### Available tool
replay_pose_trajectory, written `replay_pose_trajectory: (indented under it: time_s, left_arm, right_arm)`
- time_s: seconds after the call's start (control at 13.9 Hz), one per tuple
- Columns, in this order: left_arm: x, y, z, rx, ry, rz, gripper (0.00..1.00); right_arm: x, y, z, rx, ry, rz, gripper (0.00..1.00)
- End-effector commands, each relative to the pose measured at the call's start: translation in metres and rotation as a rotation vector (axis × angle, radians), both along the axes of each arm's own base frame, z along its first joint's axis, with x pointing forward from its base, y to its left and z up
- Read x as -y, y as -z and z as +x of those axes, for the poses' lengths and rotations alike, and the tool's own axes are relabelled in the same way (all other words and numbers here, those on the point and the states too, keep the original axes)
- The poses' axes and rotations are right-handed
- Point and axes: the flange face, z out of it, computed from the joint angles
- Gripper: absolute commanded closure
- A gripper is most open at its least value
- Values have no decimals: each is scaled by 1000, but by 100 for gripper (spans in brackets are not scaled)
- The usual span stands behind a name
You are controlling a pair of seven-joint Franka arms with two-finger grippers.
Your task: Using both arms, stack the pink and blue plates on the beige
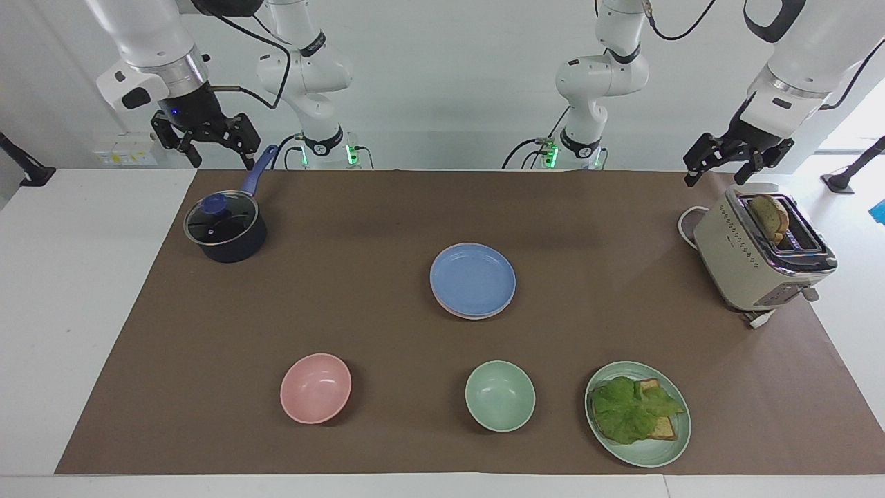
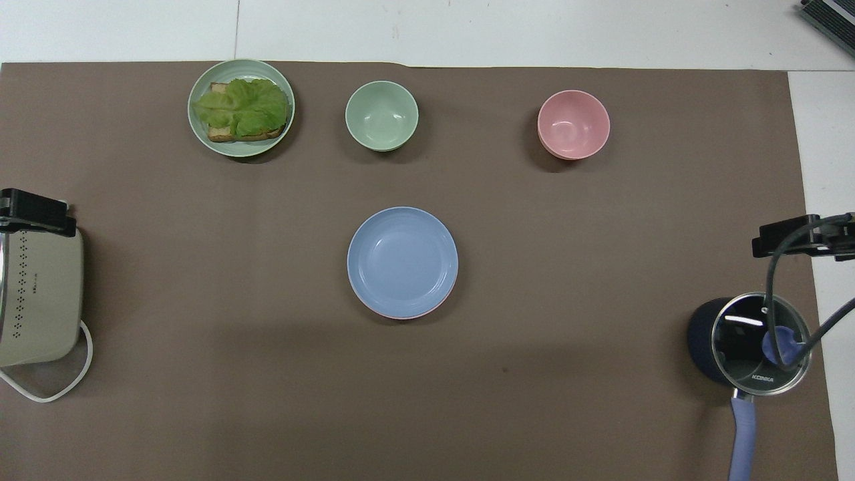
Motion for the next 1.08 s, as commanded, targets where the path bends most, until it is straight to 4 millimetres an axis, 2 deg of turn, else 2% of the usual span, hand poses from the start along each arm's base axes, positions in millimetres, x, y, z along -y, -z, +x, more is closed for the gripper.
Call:
replay_pose_trajectory:
  time_s: [0.0,0.36,0.5,0.65,1.01]
  left_arm:
    - [-2,-6,-5,-5,-11,13,0]
    - [-2,-6,-5,-5,-11,13,0]
    - [-2,-6,-5,-5,-11,13,0]
    - [-2,-6,-5,-5,-11,13,0]
    - [-2,-6,-5,-5,-11,13,0]
  right_arm:
    - [4,-1,-2,22,-23,21,0]
    - [0,0,-5,7,-50,13,0]
    - [1,-8,-4,22,-96,2,0]
    - [7,-7,-8,0,-83,17,0]
    - [7,-5,-8,3,-81,20,0]
